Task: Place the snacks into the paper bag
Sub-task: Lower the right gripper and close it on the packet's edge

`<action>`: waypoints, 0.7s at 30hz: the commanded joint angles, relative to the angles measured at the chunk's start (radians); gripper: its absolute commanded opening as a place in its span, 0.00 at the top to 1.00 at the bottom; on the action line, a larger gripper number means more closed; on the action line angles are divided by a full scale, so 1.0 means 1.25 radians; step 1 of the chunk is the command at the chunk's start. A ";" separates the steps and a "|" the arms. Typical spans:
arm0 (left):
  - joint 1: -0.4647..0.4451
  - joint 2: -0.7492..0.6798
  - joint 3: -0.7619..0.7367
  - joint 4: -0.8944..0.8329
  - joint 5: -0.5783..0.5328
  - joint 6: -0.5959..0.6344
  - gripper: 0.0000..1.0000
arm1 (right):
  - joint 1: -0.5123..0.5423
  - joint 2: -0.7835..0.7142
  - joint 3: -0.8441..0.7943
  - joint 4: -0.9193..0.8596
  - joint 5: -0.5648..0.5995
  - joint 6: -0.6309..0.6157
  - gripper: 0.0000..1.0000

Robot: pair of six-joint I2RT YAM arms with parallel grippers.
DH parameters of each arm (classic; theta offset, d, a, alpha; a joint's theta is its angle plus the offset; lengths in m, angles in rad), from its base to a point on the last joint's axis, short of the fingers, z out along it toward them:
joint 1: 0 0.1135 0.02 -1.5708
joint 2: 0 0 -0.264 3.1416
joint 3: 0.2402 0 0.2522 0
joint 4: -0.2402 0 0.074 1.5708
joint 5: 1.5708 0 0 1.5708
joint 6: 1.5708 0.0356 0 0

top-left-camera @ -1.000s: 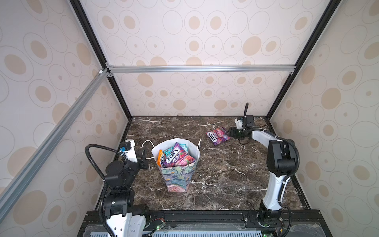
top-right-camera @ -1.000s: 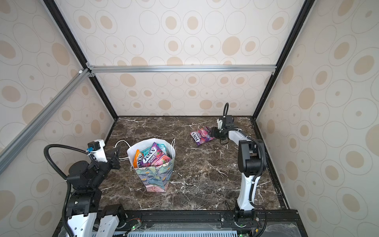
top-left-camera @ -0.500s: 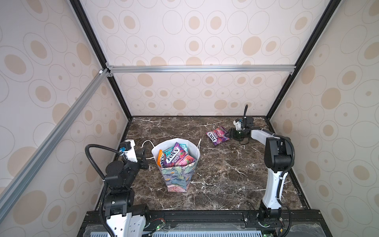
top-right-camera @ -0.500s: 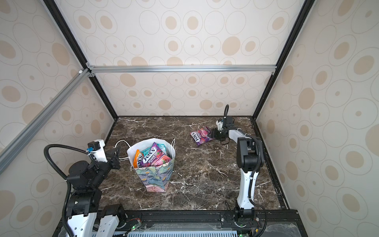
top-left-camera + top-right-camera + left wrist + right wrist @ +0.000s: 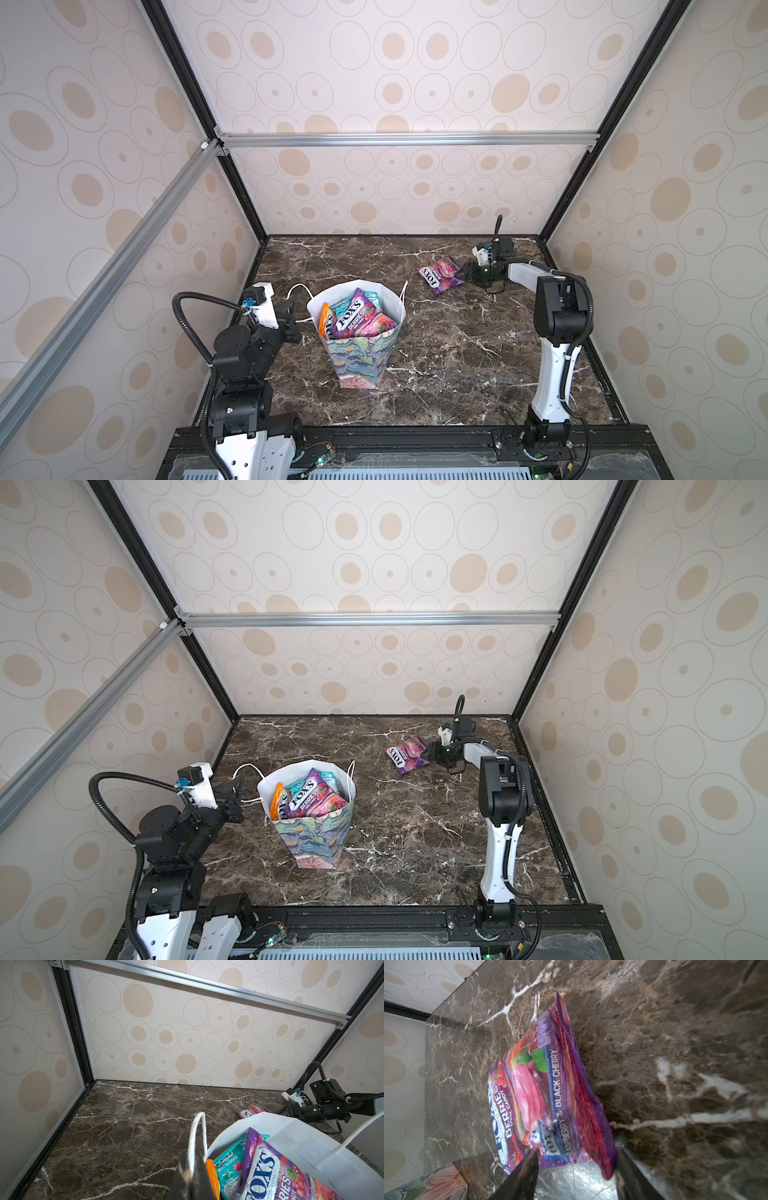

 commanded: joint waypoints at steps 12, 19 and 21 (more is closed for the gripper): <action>0.001 -0.003 0.006 0.001 0.007 0.015 1.00 | -0.023 0.021 -0.011 0.041 -0.047 0.044 0.57; 0.002 -0.003 0.005 0.002 0.006 0.014 1.00 | -0.024 0.033 -0.001 0.039 -0.063 0.050 0.58; 0.001 -0.003 0.006 0.001 0.006 0.015 1.00 | -0.024 0.039 0.002 0.037 -0.069 0.052 0.58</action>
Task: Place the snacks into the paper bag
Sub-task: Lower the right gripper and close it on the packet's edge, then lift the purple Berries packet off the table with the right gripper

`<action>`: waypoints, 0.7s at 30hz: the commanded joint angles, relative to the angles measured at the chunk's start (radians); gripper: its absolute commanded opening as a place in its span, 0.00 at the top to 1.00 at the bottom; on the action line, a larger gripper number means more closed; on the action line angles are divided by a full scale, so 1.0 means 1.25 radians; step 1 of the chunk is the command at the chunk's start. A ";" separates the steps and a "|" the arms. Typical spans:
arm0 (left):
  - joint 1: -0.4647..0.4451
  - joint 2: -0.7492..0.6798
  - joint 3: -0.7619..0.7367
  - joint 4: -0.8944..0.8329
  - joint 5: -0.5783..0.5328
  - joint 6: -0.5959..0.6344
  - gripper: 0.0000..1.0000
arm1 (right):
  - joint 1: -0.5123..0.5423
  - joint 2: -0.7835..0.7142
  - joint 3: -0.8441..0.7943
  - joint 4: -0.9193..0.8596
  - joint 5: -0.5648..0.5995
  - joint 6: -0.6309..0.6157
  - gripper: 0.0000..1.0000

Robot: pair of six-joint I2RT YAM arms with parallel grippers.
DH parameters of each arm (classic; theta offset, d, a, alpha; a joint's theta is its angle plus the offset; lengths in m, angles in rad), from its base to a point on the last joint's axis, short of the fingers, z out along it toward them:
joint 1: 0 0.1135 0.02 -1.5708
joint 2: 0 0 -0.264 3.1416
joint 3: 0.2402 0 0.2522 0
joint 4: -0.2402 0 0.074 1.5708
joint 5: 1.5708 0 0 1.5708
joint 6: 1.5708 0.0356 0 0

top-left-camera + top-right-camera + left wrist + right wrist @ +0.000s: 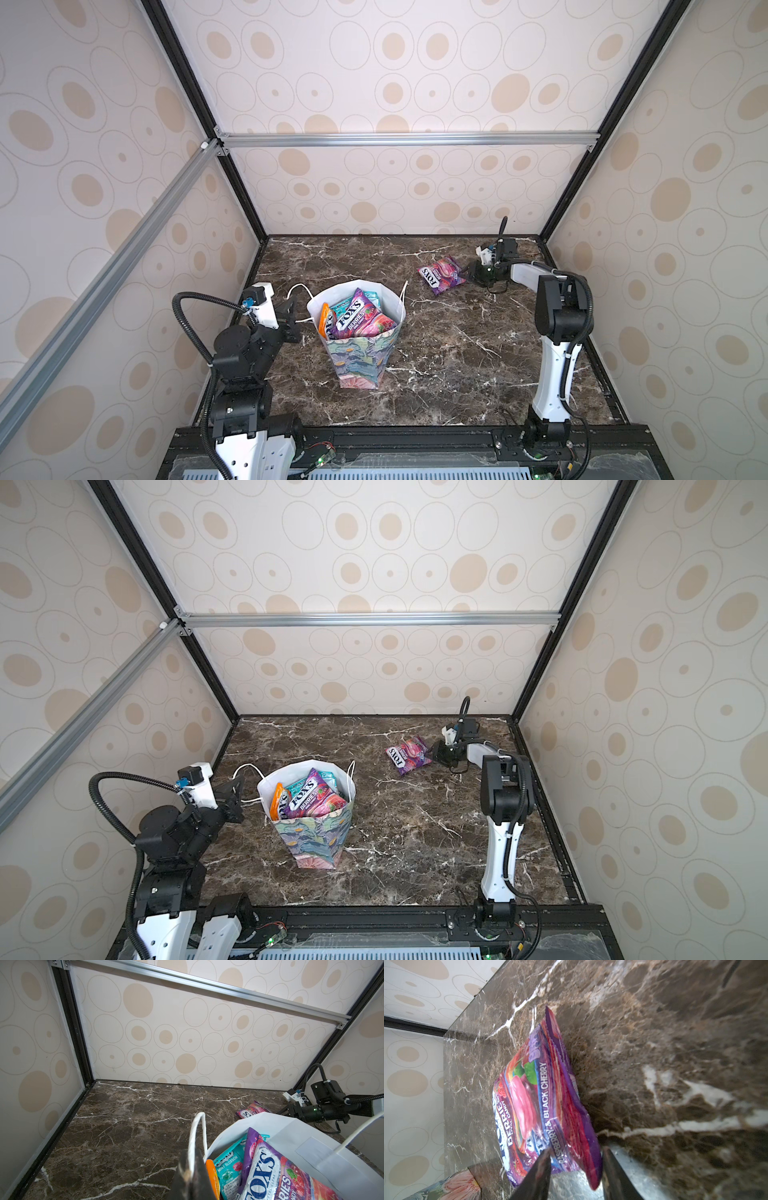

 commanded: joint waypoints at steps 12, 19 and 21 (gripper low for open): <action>0.001 -0.001 0.006 0.002 0.008 0.013 1.00 | -0.004 0.027 -0.010 0.027 -0.050 0.025 0.82; 0.002 -0.002 0.005 0.002 0.007 0.013 1.00 | -0.005 0.003 -0.025 0.046 -0.060 0.030 1.00; 0.001 -0.002 0.005 0.002 0.007 0.013 1.00 | -0.004 -0.011 -0.035 0.051 -0.064 0.035 1.00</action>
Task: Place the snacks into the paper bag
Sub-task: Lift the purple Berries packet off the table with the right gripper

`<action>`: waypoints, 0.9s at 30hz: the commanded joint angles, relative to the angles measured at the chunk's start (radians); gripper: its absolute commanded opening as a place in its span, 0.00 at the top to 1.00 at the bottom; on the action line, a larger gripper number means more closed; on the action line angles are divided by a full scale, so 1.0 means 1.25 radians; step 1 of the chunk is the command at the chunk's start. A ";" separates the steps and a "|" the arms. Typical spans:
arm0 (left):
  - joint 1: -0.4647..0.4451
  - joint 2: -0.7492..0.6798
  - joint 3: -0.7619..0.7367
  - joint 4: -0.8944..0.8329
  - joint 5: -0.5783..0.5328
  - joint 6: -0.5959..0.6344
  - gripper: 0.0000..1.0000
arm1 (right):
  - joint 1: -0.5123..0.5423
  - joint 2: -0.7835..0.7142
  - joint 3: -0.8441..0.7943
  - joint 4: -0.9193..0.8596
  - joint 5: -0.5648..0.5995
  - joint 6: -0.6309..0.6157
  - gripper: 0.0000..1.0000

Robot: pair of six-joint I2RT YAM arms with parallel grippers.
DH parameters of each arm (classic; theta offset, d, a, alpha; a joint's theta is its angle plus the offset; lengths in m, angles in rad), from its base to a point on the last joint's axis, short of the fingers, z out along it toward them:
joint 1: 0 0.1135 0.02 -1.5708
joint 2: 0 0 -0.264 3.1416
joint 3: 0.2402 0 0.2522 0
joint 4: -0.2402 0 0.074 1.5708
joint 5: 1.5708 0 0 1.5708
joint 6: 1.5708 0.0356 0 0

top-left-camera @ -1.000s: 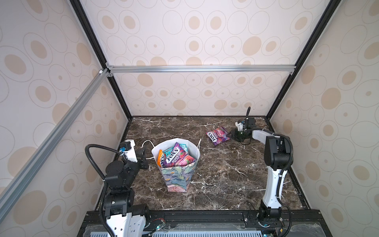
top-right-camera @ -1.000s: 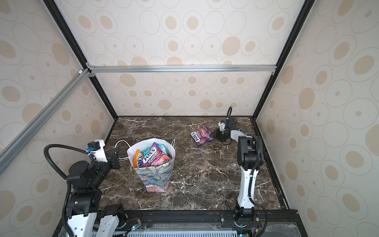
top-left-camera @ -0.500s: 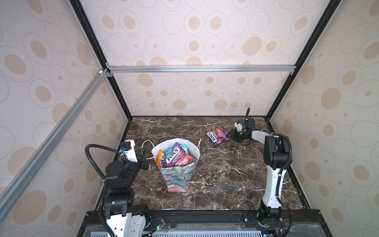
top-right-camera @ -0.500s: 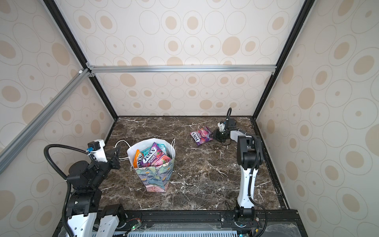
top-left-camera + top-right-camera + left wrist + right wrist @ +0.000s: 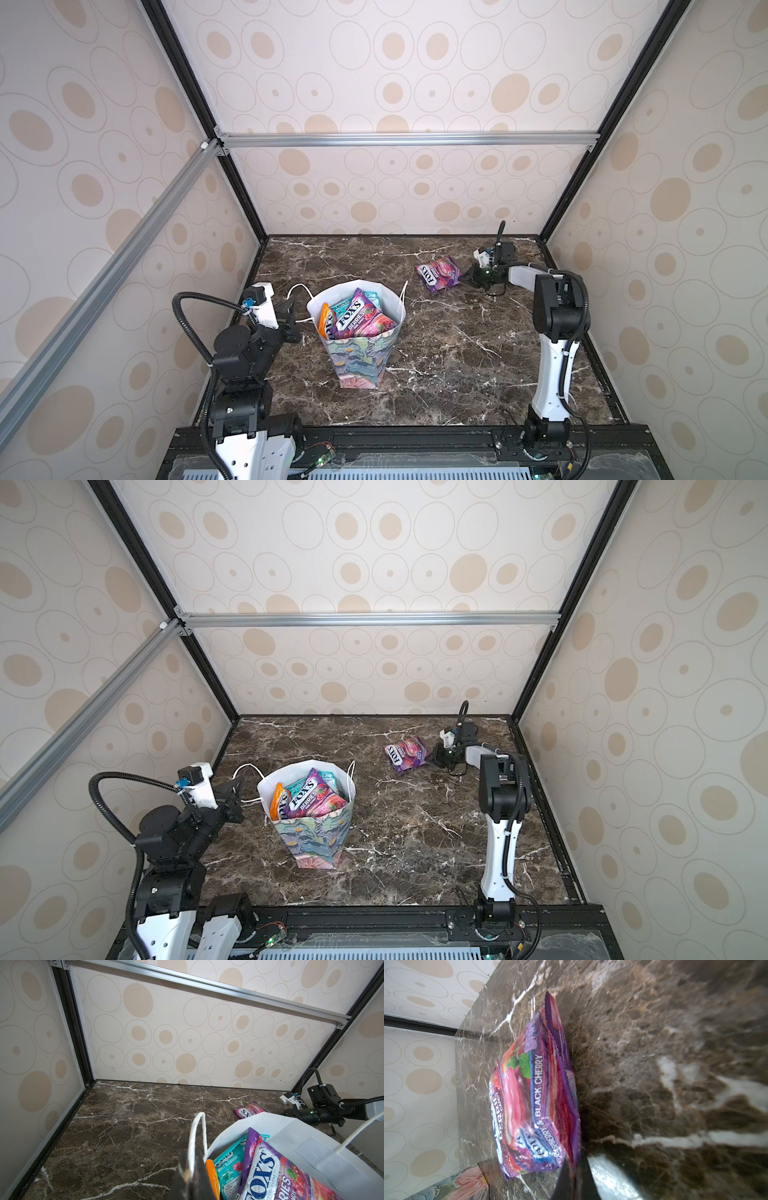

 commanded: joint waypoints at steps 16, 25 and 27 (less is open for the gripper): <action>0.002 0.000 0.005 0.003 0.010 0.012 1.00 | -0.003 -0.227 -0.118 0.056 -0.028 0.035 1.00; 0.001 0.002 0.005 0.003 0.011 0.012 1.00 | 0.013 -0.314 -0.114 0.032 -0.038 0.035 1.00; 0.002 0.003 0.004 0.004 0.011 0.012 1.00 | 0.020 -0.341 -0.108 0.018 -0.030 0.028 1.00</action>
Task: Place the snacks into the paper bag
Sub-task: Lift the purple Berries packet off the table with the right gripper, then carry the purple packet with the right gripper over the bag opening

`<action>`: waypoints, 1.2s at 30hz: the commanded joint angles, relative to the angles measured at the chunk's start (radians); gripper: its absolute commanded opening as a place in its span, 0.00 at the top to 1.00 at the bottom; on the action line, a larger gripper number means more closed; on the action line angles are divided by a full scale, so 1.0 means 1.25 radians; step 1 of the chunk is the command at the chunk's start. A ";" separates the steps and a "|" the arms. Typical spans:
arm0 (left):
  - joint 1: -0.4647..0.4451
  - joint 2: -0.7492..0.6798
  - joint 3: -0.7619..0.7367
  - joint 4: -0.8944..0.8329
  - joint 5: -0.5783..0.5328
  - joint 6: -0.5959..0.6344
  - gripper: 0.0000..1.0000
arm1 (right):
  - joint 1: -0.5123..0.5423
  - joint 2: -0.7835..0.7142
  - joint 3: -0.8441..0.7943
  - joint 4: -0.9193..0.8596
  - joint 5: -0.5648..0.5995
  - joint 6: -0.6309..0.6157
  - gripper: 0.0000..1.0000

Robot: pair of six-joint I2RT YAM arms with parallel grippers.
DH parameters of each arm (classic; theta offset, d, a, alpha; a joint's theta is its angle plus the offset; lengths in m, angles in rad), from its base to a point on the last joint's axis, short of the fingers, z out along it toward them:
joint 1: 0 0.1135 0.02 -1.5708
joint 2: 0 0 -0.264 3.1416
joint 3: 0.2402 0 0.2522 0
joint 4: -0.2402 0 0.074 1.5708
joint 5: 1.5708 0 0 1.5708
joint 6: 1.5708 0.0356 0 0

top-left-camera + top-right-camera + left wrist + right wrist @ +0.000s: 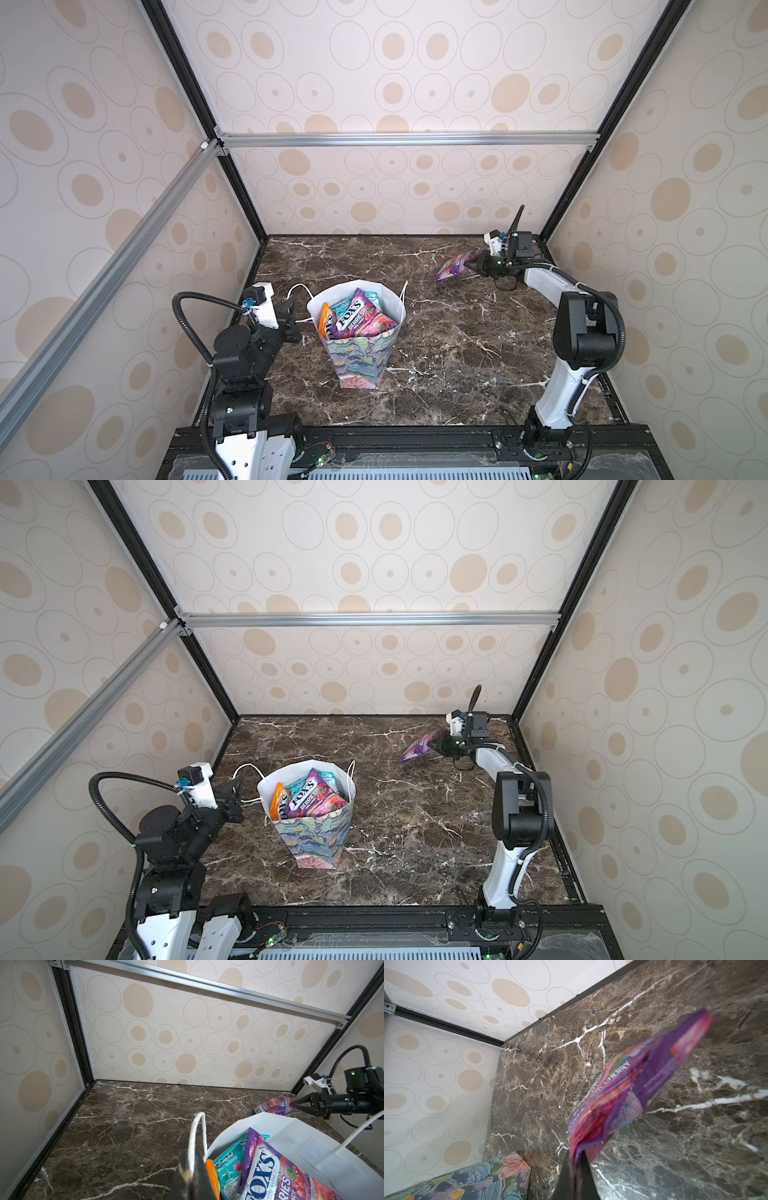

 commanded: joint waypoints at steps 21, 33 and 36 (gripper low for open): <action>0.001 -0.001 0.004 0.004 0.014 0.010 1.00 | 0.124 -0.310 0.074 -0.104 0.104 -0.065 1.00; 0.000 -0.002 0.004 0.003 0.015 0.010 1.00 | 0.210 -0.311 0.255 -0.229 0.182 -0.122 1.00; 0.001 -0.004 0.004 0.004 0.015 0.010 1.00 | 0.243 -0.302 0.298 -0.249 0.190 -0.131 1.00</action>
